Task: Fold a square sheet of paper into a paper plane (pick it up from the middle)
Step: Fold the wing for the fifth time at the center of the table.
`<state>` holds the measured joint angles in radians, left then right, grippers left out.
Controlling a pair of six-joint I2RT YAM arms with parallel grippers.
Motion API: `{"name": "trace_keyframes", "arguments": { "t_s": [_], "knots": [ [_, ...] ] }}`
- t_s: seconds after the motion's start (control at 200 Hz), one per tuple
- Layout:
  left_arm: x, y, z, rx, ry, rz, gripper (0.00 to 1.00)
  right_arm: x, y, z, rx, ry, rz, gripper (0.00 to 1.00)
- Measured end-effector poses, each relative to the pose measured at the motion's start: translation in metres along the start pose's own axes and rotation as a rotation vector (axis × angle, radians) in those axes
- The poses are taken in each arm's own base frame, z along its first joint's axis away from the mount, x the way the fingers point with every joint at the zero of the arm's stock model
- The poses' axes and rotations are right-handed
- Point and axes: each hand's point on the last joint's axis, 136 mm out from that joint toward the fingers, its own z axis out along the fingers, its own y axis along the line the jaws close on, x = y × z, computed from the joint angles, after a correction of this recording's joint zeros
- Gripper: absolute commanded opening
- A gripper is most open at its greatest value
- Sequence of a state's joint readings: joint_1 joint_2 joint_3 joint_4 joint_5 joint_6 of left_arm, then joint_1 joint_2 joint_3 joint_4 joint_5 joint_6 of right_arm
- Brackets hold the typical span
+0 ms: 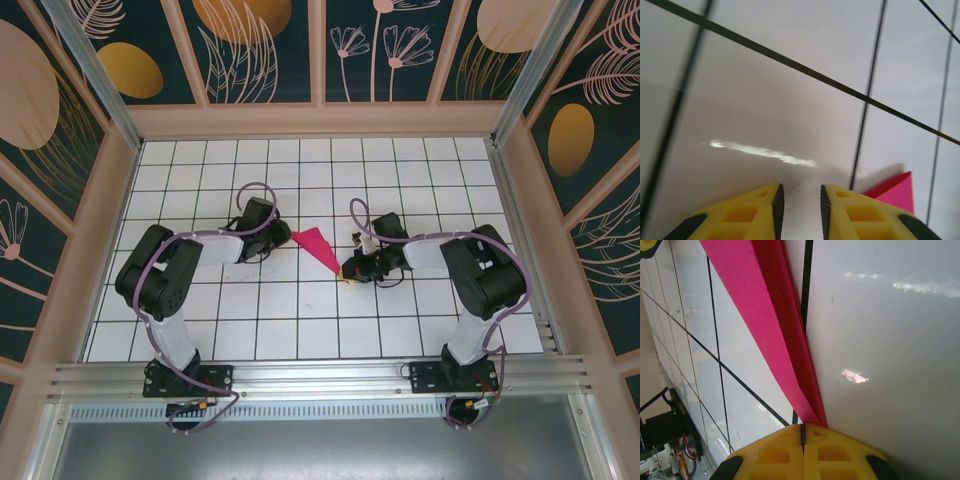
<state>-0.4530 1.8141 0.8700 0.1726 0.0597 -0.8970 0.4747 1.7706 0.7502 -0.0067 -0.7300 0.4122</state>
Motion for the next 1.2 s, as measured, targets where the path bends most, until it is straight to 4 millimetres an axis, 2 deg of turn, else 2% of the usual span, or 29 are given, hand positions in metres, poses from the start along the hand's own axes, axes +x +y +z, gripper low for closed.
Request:
{"name": "trace_keyframes", "arguments": {
  "t_s": [0.095,0.19,0.33,0.46,0.55,0.686,0.806,0.906,1.026,1.201],
  "knots": [
    [-0.003,0.007,-0.009,-0.042,-0.006,0.005,0.41,-0.001,0.002,-0.001,0.003,-0.005,0.008,0.06],
    [-0.005,0.002,-0.021,-0.058,-0.014,0.022,0.49,-0.004,0.002,-0.003,0.027,-0.018,0.021,0.19],
    [-0.008,-0.032,-0.041,-0.037,-0.043,0.072,0.56,-0.016,0.013,-0.018,0.047,-0.08,0.007,0.43],
    [-0.001,-0.067,-0.052,-0.014,-0.055,0.116,0.6,-0.038,0.039,-0.045,0.04,-0.199,-0.078,0.56],
    [0.012,-0.081,-0.056,-0.008,-0.044,0.136,0.63,-0.054,0.045,-0.065,0.069,-0.293,-0.117,0.62],
    [0.032,-0.093,-0.054,-0.033,-0.012,0.159,0.67,-0.075,0.024,-0.087,0.159,-0.4,-0.099,0.7],
    [0.048,-0.103,-0.037,-0.078,0.021,0.184,0.67,-0.082,-0.006,-0.101,0.217,-0.447,-0.036,0.72],
    [0.062,-0.11,-0.021,-0.125,0.051,0.214,0.69,-0.08,-0.023,-0.104,0.247,-0.456,-0.001,0.73],
    [0.074,-0.113,-0.005,-0.188,0.079,0.247,0.68,-0.075,-0.033,-0.103,0.271,-0.453,0.018,0.73],
    [0.083,-0.1,0.002,-0.276,0.11,0.27,0.59,-0.072,-0.041,-0.104,0.287,-0.459,0.04,0.73]
  ]
}}
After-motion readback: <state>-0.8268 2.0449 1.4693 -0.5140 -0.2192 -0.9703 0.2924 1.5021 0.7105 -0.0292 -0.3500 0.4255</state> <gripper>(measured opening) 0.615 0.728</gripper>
